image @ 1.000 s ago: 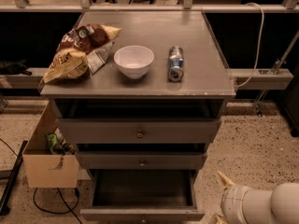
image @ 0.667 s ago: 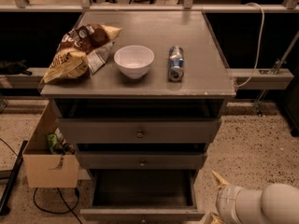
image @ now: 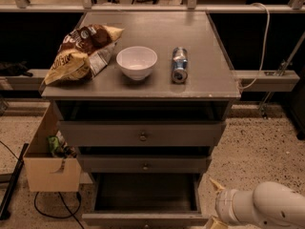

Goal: Close bottom drawer

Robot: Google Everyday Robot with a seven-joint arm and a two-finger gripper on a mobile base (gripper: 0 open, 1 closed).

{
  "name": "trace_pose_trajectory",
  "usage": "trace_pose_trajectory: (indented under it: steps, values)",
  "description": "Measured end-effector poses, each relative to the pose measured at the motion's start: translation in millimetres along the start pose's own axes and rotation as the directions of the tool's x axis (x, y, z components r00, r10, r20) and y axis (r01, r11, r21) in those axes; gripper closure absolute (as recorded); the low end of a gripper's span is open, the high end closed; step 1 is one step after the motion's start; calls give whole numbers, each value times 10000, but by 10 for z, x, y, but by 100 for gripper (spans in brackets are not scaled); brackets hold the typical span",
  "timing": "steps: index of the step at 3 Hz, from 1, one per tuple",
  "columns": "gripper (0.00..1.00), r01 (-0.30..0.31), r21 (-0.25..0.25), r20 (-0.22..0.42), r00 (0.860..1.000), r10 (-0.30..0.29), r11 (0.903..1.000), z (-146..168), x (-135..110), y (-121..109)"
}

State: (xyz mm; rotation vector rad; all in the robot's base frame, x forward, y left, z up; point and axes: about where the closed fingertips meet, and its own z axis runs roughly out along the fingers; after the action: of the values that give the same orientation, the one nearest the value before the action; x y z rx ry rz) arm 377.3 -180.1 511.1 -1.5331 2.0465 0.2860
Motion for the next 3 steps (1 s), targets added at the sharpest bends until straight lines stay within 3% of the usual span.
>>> trace_pose_trajectory:
  steps: [1,2,3]
  values:
    - [16,-373,-796,105,9992,383,9961,297,209,-15]
    - [47,-528,-1286,325,9978,574,9903,514,268,-34]
    - [71,-528,-1287,325,9978,574,9903,514,268,-34]
